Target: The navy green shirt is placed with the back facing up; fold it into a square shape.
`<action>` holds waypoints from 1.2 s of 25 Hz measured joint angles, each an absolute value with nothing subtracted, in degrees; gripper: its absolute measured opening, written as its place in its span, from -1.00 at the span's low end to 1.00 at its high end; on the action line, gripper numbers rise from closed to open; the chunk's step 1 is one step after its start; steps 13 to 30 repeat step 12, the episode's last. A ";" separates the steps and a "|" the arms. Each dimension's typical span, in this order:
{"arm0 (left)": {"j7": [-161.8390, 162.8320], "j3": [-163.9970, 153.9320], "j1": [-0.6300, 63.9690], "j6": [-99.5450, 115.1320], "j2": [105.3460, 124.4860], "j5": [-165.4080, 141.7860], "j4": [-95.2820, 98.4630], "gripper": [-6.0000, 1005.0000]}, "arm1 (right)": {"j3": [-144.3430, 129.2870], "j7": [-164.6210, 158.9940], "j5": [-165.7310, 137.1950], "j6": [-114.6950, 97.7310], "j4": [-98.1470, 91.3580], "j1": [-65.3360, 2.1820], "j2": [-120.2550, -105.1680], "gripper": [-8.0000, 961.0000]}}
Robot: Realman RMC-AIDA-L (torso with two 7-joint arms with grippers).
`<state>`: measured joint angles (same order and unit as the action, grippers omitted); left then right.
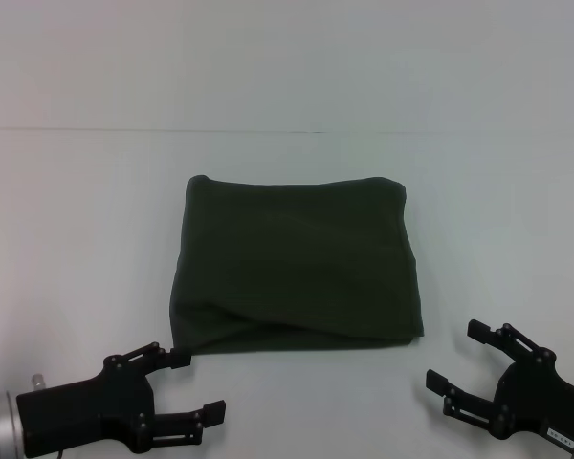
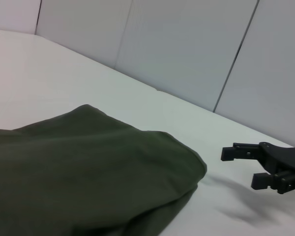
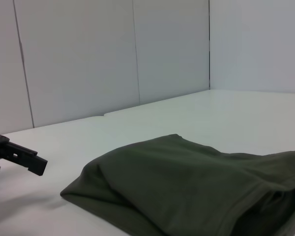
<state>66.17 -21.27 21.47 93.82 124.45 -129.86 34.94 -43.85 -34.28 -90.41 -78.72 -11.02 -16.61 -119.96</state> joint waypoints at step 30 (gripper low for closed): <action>66.33 -19.41 21.26 94.92 124.29 -129.91 35.23 0.91 | -43.86 -34.27 -90.36 -78.93 -11.24 -16.76 -119.96 0.97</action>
